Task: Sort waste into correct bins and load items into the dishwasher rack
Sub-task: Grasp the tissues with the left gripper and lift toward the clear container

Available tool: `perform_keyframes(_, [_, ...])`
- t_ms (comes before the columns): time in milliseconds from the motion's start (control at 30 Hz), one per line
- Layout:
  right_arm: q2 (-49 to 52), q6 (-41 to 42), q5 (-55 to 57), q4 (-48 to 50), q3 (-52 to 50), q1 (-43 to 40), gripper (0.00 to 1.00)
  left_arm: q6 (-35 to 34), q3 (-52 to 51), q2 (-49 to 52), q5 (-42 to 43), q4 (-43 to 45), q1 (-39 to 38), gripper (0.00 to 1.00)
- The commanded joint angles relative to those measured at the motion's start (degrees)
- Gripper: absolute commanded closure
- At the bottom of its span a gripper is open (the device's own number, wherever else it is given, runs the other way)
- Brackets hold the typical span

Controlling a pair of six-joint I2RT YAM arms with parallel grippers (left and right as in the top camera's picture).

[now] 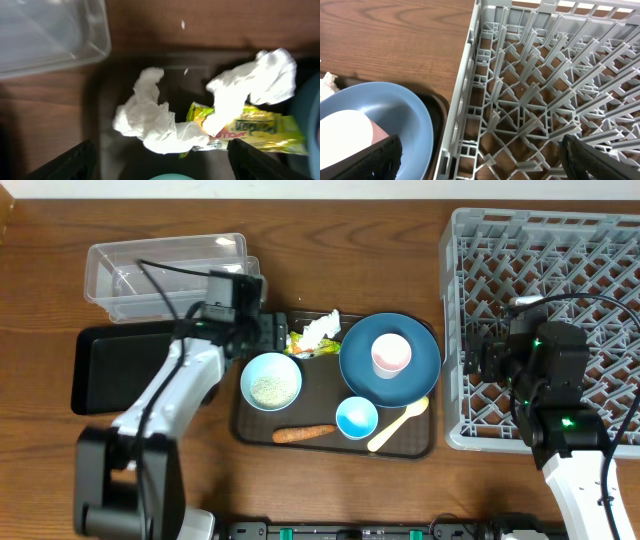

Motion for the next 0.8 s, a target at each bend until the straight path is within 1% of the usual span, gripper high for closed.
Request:
perform_keyframes(0, [0.02, 0.74, -0.37, 0.07, 1.07, 0.33, 0.01, -0.42, 1.16, 4.28, -0.9, 1.42, -1.05, 0.2])
perform_keyframes(100, [0.02, 0.72, -0.37, 0.02, 1.07, 0.33, 0.01, -0.44, 1.16, 7.1, -0.9, 2.49, -1.07, 0.3])
perform_keyframes(167, [0.02, 0.72, -0.37, 0.0, 1.07, 0.33, 0.01, -0.44, 1.16, 8.24, -0.87, 2.8, -1.07, 0.4])
perform_keyframes(300, [0.02, 0.72, -0.37, 0.0, 1.07, 0.33, 0.01, -0.44, 1.16, 9.03, -0.9, 2.97, -1.07, 0.57])
perform_keyframes(400, [0.02, 0.74, -0.37, -0.02, 1.07, 0.33, 0.01, -0.44, 1.18, 8.96, -0.9, 3.74, -1.07, 0.78])
perform_keyframes(433, [0.02, 0.72, -0.37, -0.02, 1.07, 0.33, 0.01, -0.44, 1.18, 8.94, -0.9, 4.22, -1.07, 0.81])
perform_keyframes(467, [0.02, 0.72, -0.37, -0.02, 1.07, 0.33, 0.01, -0.44, 1.2, 8.87, -0.9, 4.68, -1.07, 0.87])
perform_keyframes(667, [0.02, 0.72, -0.35, -0.04, 1.07, 0.33, 0.01, -0.44, 1.62, 4.94, -1.27, 4.7, -1.07, 0.89])
perform_keyframes(767, [0.02, 0.72, -0.35, -0.04, 1.07, 0.33, 0.01, -0.44, 1.62, 0.57, -4.76, 4.72, -1.01, 0.89])
